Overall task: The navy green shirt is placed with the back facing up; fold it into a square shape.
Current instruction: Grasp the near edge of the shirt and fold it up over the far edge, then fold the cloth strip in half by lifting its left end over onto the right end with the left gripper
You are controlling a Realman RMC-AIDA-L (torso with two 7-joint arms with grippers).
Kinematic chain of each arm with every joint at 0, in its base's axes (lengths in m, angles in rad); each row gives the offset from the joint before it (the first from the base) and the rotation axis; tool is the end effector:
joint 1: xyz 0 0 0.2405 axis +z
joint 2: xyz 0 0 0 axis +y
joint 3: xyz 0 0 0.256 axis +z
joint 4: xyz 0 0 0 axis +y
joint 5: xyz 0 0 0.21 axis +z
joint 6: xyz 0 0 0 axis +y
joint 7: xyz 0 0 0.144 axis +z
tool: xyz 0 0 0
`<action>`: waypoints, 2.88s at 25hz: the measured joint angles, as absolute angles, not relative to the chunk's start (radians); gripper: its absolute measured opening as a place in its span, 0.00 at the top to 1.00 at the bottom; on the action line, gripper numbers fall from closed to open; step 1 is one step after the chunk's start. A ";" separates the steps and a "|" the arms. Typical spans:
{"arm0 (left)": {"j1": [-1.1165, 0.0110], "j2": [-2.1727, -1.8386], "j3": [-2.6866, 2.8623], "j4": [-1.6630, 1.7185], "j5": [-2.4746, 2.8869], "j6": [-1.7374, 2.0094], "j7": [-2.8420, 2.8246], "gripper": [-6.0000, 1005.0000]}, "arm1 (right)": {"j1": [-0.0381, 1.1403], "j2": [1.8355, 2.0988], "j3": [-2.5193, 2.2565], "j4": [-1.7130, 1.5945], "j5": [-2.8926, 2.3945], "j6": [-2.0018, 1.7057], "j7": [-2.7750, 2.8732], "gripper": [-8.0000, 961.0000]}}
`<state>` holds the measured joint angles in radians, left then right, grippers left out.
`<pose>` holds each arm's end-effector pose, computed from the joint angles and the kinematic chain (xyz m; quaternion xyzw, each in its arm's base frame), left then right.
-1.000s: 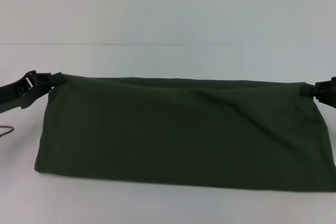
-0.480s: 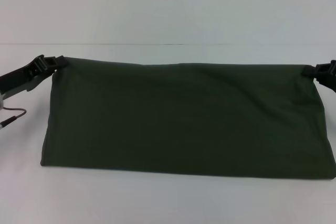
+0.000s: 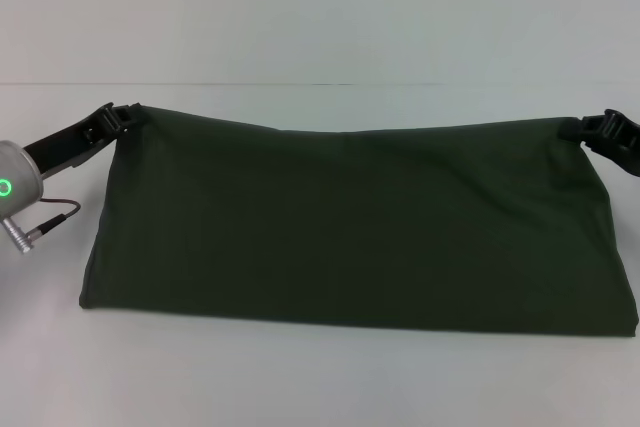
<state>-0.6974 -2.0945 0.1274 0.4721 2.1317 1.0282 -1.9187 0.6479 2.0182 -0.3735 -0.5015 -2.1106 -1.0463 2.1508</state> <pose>-0.3074 0.4044 0.0203 -0.6599 -0.5871 -0.3538 0.3078 0.3185 0.4023 0.0409 -0.6611 0.6237 0.3079 0.2813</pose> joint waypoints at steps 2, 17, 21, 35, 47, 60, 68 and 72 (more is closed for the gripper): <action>-0.706 -2.097 0.132 0.454 2.123 0.990 -1.901 0.96 | 0.656 2.023 -0.383 -0.491 -2.109 -1.016 2.151 0.84; -0.727 -2.164 0.132 0.385 1.953 0.744 -1.638 0.94 | 0.682 2.080 -0.387 -0.477 -2.104 -0.763 2.081 0.82; -0.732 -2.163 0.130 0.334 1.841 0.720 -1.520 0.87 | 0.691 2.088 -0.394 -0.454 -2.075 -0.700 2.043 0.76; -0.621 -2.138 0.146 0.315 1.770 1.005 -1.527 0.36 | 0.620 2.057 -0.416 -0.440 -1.928 -1.155 1.625 0.38; -0.460 -1.997 0.448 0.354 1.786 1.348 -2.007 0.20 | 0.612 2.094 -0.682 -0.439 -1.930 -1.315 1.168 0.08; -0.503 -2.015 0.530 0.417 1.968 1.204 -2.078 0.20 | 0.610 2.097 -0.707 -0.409 -1.925 -1.318 1.117 0.02; -0.513 -2.035 0.563 0.439 1.989 1.026 -2.069 0.20 | 0.607 2.097 -0.698 -0.404 -1.922 -1.316 1.116 0.02; -0.513 -2.043 0.563 0.474 1.989 1.013 -2.067 0.20 | 0.608 2.097 -0.698 -0.403 -1.922 -1.315 1.116 0.02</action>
<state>-0.5130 -2.0431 0.5634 0.4739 1.9886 1.0129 -2.0671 0.6077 2.0969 -0.6985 -0.4034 -1.9220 -1.3153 1.1157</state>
